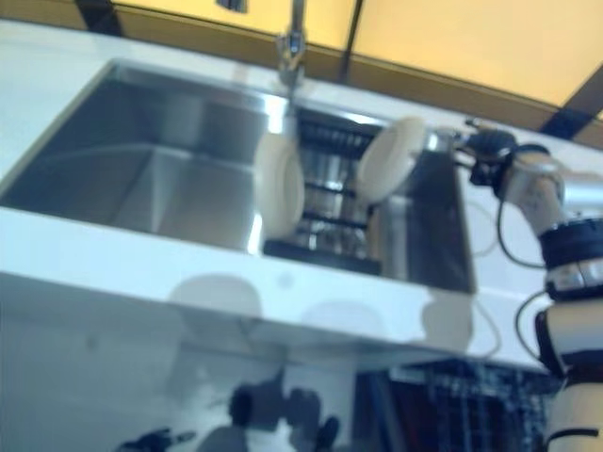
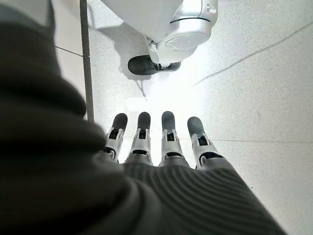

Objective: Take plates into dishwasher

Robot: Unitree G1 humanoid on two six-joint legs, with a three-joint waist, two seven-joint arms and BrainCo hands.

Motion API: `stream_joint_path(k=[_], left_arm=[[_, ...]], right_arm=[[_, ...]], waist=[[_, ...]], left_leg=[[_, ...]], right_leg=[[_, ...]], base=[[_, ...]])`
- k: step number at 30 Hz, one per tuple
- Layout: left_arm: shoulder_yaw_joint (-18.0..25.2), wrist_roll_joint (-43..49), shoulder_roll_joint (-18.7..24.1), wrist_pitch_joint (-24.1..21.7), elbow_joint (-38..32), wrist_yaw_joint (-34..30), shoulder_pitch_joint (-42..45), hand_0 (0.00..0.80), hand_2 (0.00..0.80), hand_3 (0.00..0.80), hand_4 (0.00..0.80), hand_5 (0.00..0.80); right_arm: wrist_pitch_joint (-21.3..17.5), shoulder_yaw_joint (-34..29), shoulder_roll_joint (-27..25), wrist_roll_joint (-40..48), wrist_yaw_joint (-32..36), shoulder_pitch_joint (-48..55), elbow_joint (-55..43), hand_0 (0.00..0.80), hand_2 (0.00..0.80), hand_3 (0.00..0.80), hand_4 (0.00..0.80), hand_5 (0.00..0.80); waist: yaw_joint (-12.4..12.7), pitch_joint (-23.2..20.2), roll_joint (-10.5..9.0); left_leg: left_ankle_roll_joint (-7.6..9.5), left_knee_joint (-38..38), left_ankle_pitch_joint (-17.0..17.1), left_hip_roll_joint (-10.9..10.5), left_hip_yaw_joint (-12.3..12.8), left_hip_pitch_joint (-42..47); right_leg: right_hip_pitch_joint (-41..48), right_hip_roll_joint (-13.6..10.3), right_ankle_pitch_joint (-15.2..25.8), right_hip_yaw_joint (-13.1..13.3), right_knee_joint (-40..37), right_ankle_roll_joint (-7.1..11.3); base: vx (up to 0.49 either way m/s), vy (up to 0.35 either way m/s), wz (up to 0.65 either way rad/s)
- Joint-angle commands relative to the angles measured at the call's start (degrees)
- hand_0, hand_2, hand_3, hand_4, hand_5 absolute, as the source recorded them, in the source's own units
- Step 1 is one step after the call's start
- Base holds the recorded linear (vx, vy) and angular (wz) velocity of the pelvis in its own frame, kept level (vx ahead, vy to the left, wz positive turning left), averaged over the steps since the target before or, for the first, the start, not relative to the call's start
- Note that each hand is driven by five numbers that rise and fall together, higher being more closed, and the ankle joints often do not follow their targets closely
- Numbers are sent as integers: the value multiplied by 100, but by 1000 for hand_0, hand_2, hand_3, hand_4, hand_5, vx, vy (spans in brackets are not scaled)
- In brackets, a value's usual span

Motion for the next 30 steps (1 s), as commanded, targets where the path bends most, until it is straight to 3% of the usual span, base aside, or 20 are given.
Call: stream_joint_path(k=[1,30], left_arm=[[-117,-208,206,-25,-21,55,-75,0,0,0,0,0],[-80,-367,173,-71,-58,108,3,0,0,0,0,0]], right_arm=[[-178,412,-111,-158,3,-760,-113,0,0,0,0,0],[-81,312,150,-110,-57,-544,-514,0,0,0,0,0]], waist=[[105,-39,-2],[174,76,-5]], left_leg=[[-12,-28,-204,52,244,-64],[-13,-28,-207,22,166,-41]], right_leg=[[-174,-245,213,-56,164,509],[-98,-248,187,-112,158,490]], base=[[0,0,0],[0,-1,1]])
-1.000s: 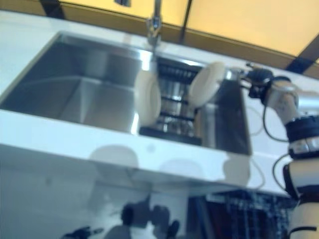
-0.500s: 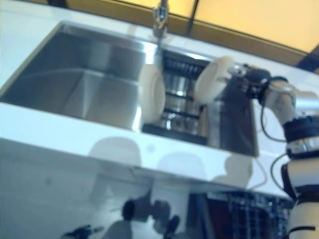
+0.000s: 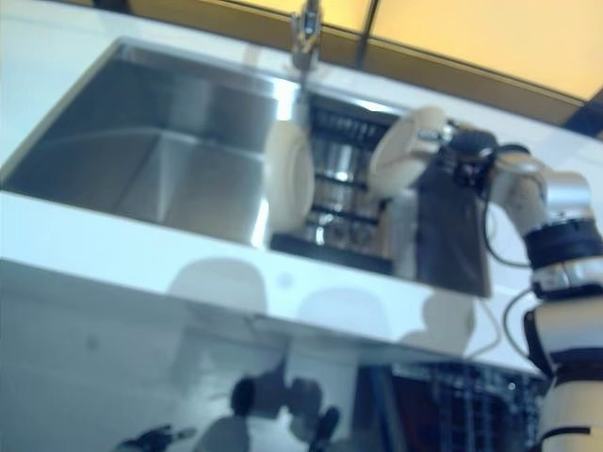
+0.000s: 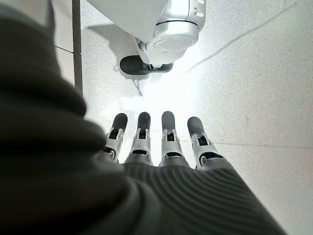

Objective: Take plates into dishwasher

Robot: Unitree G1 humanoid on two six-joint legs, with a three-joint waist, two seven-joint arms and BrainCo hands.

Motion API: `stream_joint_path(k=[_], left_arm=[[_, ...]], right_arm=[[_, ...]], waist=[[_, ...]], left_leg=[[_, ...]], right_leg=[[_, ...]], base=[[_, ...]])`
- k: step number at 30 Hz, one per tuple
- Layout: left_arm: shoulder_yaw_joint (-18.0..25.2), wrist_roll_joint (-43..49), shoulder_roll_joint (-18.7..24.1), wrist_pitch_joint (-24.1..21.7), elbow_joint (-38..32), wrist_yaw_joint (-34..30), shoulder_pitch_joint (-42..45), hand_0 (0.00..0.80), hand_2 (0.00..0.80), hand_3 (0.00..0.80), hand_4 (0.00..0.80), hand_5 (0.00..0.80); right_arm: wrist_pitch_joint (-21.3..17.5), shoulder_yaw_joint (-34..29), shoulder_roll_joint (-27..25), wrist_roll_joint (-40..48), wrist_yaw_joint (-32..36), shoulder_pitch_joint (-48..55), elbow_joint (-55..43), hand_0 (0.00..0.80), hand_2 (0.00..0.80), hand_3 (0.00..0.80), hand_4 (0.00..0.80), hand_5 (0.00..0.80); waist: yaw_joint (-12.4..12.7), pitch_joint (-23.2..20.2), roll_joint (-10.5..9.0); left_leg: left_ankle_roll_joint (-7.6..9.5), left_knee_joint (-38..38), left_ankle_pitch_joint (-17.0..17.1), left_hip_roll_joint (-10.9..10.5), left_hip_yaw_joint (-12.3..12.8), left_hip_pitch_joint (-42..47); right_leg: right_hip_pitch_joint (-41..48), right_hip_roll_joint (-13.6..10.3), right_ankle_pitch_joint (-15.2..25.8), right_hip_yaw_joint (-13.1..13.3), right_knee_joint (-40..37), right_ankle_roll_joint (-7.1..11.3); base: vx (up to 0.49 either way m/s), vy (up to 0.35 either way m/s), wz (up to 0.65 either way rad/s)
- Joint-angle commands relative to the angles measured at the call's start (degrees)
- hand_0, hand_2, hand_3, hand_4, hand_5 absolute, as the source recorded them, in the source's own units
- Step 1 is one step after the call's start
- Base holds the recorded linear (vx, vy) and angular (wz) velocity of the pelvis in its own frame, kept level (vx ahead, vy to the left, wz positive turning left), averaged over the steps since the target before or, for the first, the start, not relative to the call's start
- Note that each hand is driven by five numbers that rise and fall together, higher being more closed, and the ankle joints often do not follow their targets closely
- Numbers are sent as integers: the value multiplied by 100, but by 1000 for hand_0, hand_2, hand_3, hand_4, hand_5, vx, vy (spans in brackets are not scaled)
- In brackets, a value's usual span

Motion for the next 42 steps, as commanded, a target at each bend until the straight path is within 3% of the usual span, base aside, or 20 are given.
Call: stream_joint_path(k=[1,19,20,22,34,42], left_arm=[[-93,-210,168,-47,-35,89,3,0,0,0,0,0],[-100,-595,119,-93,-127,134,32,0,0,0,0,0],[-107,-621,102,-116,-124,143,37,0,0,0,0,0],[-122,-673,74,-143,-127,163,45,0,0,0,0,0],[-201,-476,74,-177,-138,165,135,0,0,0,0,0],[-228,-348,50,-240,-32,140,215,0,0,0,0,0]], right_arm=[[-113,310,-84,-123,-57,-529,-291,0,0,0,0,0],[-107,332,41,-104,-256,-540,-172,0,0,0,0,0],[-145,337,48,-140,-279,-563,-136,147,147,147,147,147],[-275,345,61,-316,-409,-627,-76,800,800,800,800,800],[-531,379,-211,-895,-1395,-1015,2,800,800,800,800,800],[-571,494,-551,-1275,-1511,-1256,-66,800,800,800,800,800]], waist=[[111,-77,16],[201,67,31],[206,74,43],[218,86,65],[281,-5,44],[170,-267,10]], left_leg=[[-16,-47,-225,31,225,25],[-13,-47,-198,25,147,-43],[-14,-47,-196,23,140,-44],[-16,-47,-189,15,131,-61],[-4,-47,-258,30,152,82],[14,-47,-331,4,227,237]], right_leg=[[-101,-248,186,-24,165,489],[-127,-256,186,-84,186,479],[-126,-258,186,-89,184,476],[-130,-258,181,-92,182,467],[18,-283,158,-134,179,507],[118,-272,147,-66,127,522]], base=[[0,0,0],[2,0,1],[4,38,1],[-4,39,5],[13,-2,5],[0,0,0]])
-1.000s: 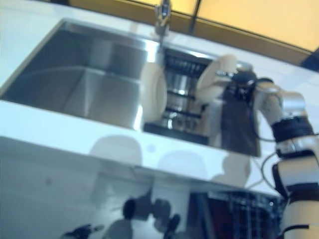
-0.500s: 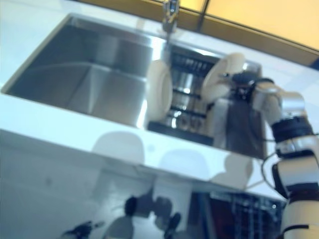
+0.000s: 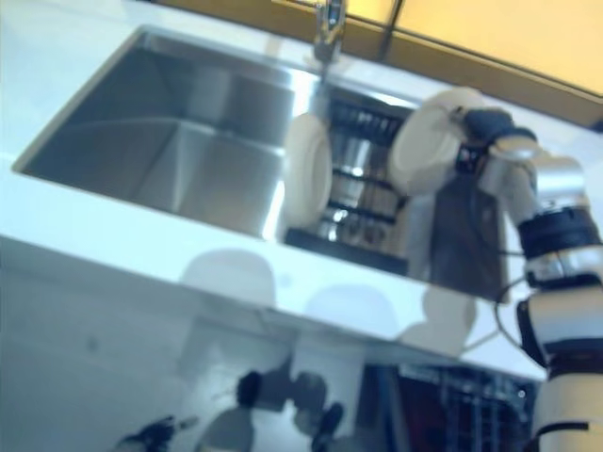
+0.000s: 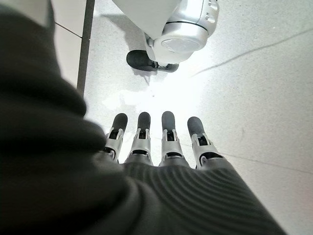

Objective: Take plates into dishwasher

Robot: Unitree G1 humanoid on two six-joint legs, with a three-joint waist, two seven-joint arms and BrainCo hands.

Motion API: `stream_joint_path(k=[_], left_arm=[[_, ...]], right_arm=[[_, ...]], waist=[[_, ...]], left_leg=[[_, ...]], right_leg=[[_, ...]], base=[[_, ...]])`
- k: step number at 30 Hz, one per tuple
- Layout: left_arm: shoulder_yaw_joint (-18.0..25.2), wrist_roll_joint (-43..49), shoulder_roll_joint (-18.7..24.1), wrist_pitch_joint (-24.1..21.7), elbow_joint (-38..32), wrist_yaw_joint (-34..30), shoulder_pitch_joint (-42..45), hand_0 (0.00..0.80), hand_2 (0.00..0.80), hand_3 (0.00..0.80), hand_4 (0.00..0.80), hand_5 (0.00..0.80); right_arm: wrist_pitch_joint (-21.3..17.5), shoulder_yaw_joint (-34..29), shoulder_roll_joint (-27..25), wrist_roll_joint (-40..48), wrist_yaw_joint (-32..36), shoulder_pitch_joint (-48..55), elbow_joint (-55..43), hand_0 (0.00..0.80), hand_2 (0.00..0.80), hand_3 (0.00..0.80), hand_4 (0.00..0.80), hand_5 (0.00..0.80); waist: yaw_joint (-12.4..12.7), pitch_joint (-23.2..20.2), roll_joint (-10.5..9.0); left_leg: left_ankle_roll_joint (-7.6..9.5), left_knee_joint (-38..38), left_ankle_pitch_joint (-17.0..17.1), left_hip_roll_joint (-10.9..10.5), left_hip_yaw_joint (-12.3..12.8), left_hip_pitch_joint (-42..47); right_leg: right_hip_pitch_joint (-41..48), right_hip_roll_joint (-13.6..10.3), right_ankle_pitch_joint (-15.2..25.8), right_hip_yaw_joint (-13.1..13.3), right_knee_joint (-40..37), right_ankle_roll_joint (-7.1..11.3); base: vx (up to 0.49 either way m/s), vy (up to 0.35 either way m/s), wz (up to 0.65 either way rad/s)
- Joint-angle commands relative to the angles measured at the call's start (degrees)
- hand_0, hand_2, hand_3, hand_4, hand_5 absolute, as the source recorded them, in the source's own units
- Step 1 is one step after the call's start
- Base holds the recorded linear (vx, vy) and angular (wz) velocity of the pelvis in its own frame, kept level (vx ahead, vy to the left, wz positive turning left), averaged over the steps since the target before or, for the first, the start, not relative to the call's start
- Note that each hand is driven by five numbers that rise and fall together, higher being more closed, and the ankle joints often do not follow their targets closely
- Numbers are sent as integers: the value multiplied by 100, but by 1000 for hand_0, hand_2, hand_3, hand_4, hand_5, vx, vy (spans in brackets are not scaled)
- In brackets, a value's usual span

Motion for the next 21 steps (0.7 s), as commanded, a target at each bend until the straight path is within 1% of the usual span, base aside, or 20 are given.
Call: stream_joint_path(k=[1,3,8,9,15,21], left_arm=[[-212,230,64,-59,154,12,209,0,0,0,0,0],[-218,229,60,-59,177,19,211,0,0,0,0,0],[-189,287,73,-53,244,-22,219,0,0,0,0,0],[-173,314,61,-41,256,-11,211,0,0,0,0,0],[-173,377,58,79,273,16,133,0,0,0,0,0],[-151,529,87,144,354,-32,20,0,0,0,0,0]], right_arm=[[-441,532,-731,-442,-139,-827,-127,800,800,800,800,800],[-441,562,-790,-422,-127,-864,-147,800,800,800,800,800],[-585,689,-1042,-410,-46,-994,-257,800,800,800,800,800],[-622,717,-1106,-390,-32,-1011,-321,800,800,800,800,800],[-558,724,-1350,-270,-31,-1078,-553,800,800,800,800,800],[-381,795,-1765,-777,311,-1023,-795,800,800,800,800,800]], waist=[[33,-542,-113],[3,-597,-129],[-115,-804,-164],[-159,-866,-179],[-343,-1063,-195],[-600,-1205,-193]], left_leg=[[14,-28,-438,31,448,227],[18,-28,-457,29,476,263],[41,-28,-528,33,605,416],[47,-28,-550,38,661,464],[86,-21,-619,47,838,611],[128,23,-696,65,999,733]], right_leg=[[-4,-255,143,98,116,525],[13,-249,143,122,103,528],[72,-225,126,199,101,539],[88,-216,121,225,100,542],[82,-178,104,369,125,540],[19,-110,114,645,158,539]], base=[[0,-3,-3],[-5,-3,-6],[-11,-1,-9],[-14,-7,-12],[-18,-9,-15],[-35,-11,-27]])
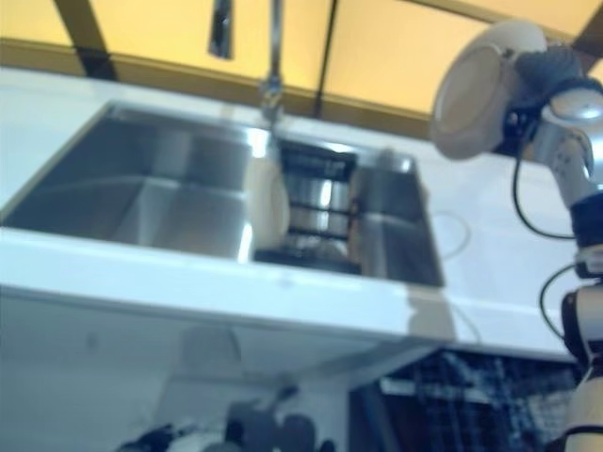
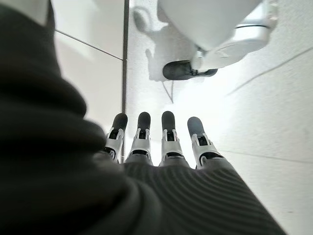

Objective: Take plates into dishwasher

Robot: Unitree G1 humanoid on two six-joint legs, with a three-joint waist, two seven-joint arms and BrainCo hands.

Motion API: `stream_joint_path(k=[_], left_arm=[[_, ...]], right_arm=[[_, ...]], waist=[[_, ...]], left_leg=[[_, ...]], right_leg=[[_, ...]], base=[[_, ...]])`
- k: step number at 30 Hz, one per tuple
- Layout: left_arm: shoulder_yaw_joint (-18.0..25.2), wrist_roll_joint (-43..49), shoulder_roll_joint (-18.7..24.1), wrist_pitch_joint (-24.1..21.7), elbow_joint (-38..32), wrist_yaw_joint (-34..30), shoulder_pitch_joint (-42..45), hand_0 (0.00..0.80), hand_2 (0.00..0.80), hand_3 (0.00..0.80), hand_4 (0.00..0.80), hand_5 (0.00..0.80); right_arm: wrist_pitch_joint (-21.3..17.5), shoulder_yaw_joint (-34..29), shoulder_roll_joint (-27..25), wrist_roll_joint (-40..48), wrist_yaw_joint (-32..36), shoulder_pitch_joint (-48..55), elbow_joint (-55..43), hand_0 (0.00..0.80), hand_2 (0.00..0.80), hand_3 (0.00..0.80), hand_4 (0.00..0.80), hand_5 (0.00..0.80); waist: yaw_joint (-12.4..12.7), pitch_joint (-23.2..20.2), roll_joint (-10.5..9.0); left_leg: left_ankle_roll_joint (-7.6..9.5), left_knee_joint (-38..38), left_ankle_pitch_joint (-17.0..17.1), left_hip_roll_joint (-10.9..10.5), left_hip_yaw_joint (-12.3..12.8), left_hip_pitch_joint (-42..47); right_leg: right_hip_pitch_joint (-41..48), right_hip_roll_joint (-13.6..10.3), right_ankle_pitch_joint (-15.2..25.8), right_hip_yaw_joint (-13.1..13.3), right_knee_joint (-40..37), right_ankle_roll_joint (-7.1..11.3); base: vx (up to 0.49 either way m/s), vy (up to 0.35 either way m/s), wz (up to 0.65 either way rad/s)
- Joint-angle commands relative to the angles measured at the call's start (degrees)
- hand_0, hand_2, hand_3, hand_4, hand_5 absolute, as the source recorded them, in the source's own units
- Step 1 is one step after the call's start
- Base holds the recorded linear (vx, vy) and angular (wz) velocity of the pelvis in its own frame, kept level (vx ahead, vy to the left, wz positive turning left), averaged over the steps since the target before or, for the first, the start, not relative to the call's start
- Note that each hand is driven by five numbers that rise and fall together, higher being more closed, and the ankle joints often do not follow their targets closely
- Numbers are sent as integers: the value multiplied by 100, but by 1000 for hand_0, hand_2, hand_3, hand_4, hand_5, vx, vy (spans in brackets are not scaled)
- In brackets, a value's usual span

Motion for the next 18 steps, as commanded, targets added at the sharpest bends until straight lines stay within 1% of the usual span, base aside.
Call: stream_joint_path(k=[1,4,7,9,10,12,16,18], left_arm=[[-147,437,105,11,346,-42,-87,0,0,0,0,0],[-153,501,104,3,396,-56,-131,0,0,0,0,0],[-173,531,94,12,468,-76,-193,0,0,0,0,0],[-194,575,92,25,489,-103,-222,0,0,0,0,0],[-213,596,79,32,528,-120,-251,0,0,0,0,0],[-237,651,75,29,545,-149,-270,0,0,0,0,0],[-242,741,89,19,602,-206,-304,0,0,0,0,0],[-220,770,93,25,604,-201,-308,0,0,0,0,0]], right_arm=[[-207,538,-802,-552,185,-735,-108,800,800,800,800,800],[-142,583,-1050,-647,501,-704,-83,800,800,800,800,800],[-170,610,-1245,-783,880,-646,6,800,800,800,800,800],[-86,630,-1338,-871,1001,-617,39,800,800,800,800,800],[-117,642,-1463,-935,1181,-572,158,800,800,800,800,800],[-154,630,-1555,-1024,1256,-503,278,800,800,800,800,800],[-232,395,-1937,-1133,1543,-126,428,800,800,800,800,800],[-219,189,-2033,-1228,1660,142,410,800,800,800,800,800]], waist=[[-58,-327,-50],[-175,-390,-58],[-287,-454,-62],[-330,-475,-63],[-380,-498,-61],[-415,-501,-55],[-573,-522,-6],[-631,-524,14]], left_leg=[[153,42,-622,-45,155,245],[163,57,-657,-26,253,299],[172,72,-683,-14,327,326],[181,80,-692,-13,350,328],[187,86,-707,-5,379,342],[190,92,-713,1,400,357],[190,98,-725,13,461,380],[194,112,-732,17,485,363]], right_leg=[[-132,-176,72,75,150,564],[-154,-130,84,191,131,554],[-183,-71,93,326,101,531],[-202,-47,90,378,104,521],[-205,-25,90,422,88,512],[-204,-12,90,450,86,505],[-237,37,103,587,69,498],[-273,50,106,639,70,492]], base=[[-31,-22,-22],[-27,-30,-24],[-33,-30,-27],[-38,-26,-20],[-41,-28,-26],[-41,-32,-26],[-42,-29,-17],[-56,-19,-9]])
